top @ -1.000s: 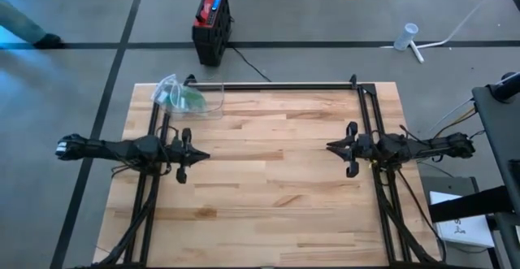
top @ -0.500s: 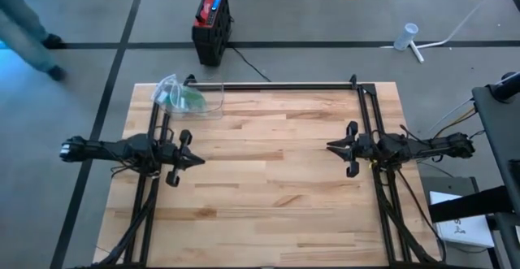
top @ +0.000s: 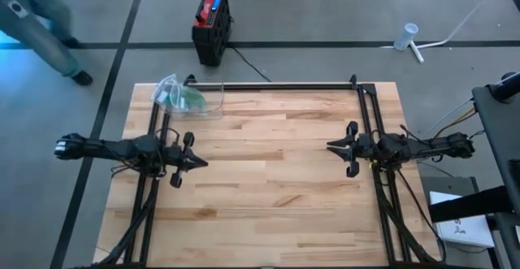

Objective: Roll bandage
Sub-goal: Return to Home Position

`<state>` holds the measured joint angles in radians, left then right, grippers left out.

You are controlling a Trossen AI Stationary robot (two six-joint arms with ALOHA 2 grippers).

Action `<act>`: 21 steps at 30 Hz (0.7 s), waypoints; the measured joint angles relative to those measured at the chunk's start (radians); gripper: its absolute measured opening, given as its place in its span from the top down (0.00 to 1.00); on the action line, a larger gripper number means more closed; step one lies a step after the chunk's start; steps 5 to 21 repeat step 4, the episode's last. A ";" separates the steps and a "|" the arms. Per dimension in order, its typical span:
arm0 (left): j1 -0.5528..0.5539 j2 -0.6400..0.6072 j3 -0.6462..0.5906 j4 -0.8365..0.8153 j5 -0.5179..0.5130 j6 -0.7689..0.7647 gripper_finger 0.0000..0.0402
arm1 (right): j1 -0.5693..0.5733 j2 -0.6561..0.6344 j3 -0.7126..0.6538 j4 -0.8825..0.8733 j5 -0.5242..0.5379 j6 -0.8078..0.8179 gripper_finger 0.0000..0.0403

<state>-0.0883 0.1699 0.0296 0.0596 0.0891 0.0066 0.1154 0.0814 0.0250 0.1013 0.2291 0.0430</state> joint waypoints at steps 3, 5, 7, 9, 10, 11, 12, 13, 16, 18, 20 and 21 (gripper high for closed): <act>0.000 0.028 0.000 0.000 0.000 0.000 0.98 | 0.000 0.000 0.000 0.000 0.000 0.000 0.87; 0.000 0.037 0.000 0.000 0.000 0.000 0.98 | 0.000 0.000 0.000 0.000 0.000 0.000 0.88; 0.000 0.037 0.000 0.000 0.000 0.000 0.98 | 0.000 0.000 0.000 0.000 0.000 0.000 0.88; 0.000 0.037 0.000 0.000 0.000 0.000 0.98 | 0.000 0.000 0.000 0.000 0.000 0.000 0.88; 0.000 0.037 0.000 0.000 0.000 0.000 0.98 | 0.000 0.000 0.000 0.000 0.000 0.000 0.88; 0.000 0.037 0.000 0.000 0.000 0.000 0.98 | 0.000 0.000 0.000 0.000 0.000 0.000 0.88; 0.000 0.037 0.000 0.000 0.000 0.000 0.98 | 0.000 0.000 0.000 0.000 0.000 0.000 0.88; 0.000 0.037 0.000 0.000 0.000 0.000 0.98 | 0.000 0.000 0.000 0.000 0.000 0.000 0.88; 0.000 0.037 0.000 0.000 0.000 0.000 0.98 | 0.000 0.000 0.000 0.000 0.000 0.000 0.88; 0.000 0.037 0.000 0.000 0.000 0.000 0.98 | 0.000 0.000 0.000 0.000 0.000 0.000 0.88; 0.000 0.037 0.000 0.000 0.000 0.000 0.98 | 0.000 0.000 0.000 0.000 0.000 0.000 0.88; 0.000 0.037 0.000 0.000 0.000 0.000 0.98 | 0.000 0.000 0.000 0.000 0.000 0.000 0.88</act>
